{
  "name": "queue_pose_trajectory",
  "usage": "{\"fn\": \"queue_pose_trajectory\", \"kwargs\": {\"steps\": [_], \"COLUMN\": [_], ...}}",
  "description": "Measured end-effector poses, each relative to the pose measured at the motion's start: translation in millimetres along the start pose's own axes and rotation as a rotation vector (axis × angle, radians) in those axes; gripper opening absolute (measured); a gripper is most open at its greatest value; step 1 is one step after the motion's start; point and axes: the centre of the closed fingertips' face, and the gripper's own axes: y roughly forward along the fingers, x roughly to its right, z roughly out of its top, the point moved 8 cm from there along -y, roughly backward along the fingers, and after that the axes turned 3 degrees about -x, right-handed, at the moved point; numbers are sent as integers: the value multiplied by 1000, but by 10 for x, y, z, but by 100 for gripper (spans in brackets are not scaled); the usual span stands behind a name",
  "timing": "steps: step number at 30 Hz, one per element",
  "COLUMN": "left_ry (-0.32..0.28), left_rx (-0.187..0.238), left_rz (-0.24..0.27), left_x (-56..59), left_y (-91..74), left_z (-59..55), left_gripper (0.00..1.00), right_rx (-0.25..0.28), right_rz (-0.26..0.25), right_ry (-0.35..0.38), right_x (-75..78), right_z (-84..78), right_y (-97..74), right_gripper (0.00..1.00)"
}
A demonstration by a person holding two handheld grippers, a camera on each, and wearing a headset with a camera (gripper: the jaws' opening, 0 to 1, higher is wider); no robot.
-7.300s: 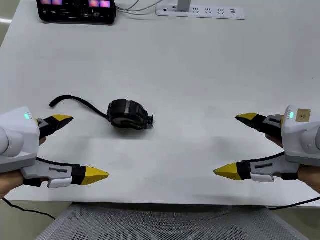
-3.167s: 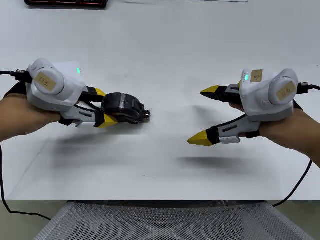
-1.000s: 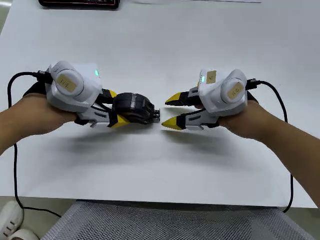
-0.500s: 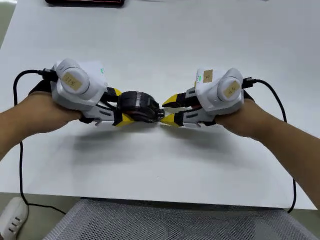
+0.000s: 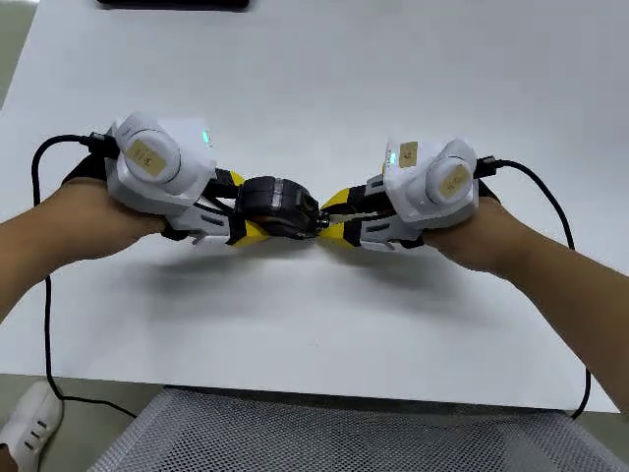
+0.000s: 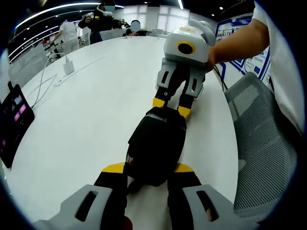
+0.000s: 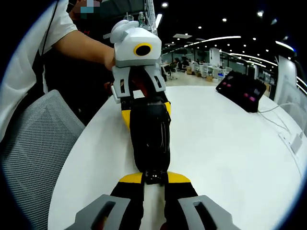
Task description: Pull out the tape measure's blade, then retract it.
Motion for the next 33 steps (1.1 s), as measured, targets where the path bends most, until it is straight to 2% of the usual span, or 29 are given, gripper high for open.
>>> {"fn": "queue_pose_trajectory", "kwargs": {"steps": [6, 24, 33], "left_ry": [8, 38, 24], "left_rx": [-11, -25, -21], "left_rz": [2, 6, 6], "left_x": [-4, 10, 15], "left_y": [5, 3, 5], "left_z": [4, 0, 1], "left_gripper": [27, 26, 26], "right_rx": [-7, -1, -1], "right_rz": [-3, -23, -32], "right_ry": [-22, -9, -6], "right_x": [7, -6, -28], "right_z": [6, -39, -69], "right_y": [2, -33, -85], "right_gripper": [11, 8, 9]}}
